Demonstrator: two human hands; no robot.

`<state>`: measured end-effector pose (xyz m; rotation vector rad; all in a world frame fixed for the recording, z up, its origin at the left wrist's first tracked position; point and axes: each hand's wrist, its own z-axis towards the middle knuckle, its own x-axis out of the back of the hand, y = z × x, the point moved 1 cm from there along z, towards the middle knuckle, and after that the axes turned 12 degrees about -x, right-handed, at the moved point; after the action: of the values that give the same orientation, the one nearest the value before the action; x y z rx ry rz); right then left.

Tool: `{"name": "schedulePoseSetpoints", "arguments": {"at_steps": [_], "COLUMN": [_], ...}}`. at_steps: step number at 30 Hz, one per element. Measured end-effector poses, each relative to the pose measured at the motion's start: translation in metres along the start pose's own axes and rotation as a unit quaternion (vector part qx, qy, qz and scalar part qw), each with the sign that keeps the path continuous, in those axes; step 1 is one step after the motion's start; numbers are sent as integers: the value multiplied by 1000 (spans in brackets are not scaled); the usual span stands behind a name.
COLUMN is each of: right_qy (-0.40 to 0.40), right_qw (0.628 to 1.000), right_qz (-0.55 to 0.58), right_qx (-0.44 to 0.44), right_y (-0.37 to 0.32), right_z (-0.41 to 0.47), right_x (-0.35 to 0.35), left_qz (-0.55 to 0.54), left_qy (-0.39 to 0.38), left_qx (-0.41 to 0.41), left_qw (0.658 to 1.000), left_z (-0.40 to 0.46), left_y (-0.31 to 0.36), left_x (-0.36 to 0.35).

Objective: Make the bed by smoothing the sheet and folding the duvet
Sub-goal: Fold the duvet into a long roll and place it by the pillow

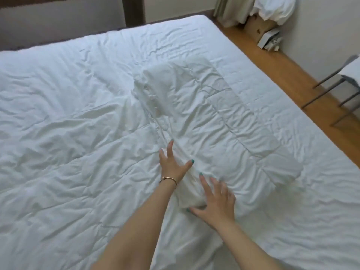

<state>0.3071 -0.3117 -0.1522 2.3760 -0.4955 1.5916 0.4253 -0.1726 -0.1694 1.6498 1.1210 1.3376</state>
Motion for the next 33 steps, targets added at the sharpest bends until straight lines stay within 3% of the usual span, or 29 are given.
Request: {"name": "schedulePoseSetpoints", "arguments": {"at_steps": [3,5,8,10,14,16,20,22,23,26,27,29,31,33], "right_qy": [-29,2,35,34,-112,-194,-294,-268,-217,79,116,83,8,15], "right_qw": [999,1000,997,989,956,944,937,946,956,968,967,974,976,973], "right_qz": [11,18,56,130,228,196,82,48,50,30,14,-8,-44,-60], "right_qx": [-19,-6,44,66,149,183,172,177,189,236,226,210,213,222], "right_y": [-13,-9,0,12,17,1,-33,-40,-43,-55,-59,-61,-61,-61], "right_z": [17,24,30,46,48,36,31,45,53,80,93,116,129,129], "right_x": [-9,-18,-31,-25,18,23,15,30,40,53,49,37,14,1], "left_qz": [-30,-62,-54,-51,-72,-30,41,29,18,22,30,40,88,220], "left_qy": [48,57,5,-11,31,42,-26,-16,6,55,71,122,138,98], "left_qx": [-12,21,23,-30,-166,-127,0,16,24,-20,-64,-114,-70,3], "left_qw": [998,996,998,998,983,991,999,999,1000,998,995,985,984,971], "left_z": [33,54,72,76,69,62,58,68,74,83,84,81,74,64], "left_y": [0,1,1,7,16,5,-24,-18,-13,1,2,-9,-26,-38], "left_x": [10,9,0,-5,16,35,55,54,52,42,41,44,51,54]}}
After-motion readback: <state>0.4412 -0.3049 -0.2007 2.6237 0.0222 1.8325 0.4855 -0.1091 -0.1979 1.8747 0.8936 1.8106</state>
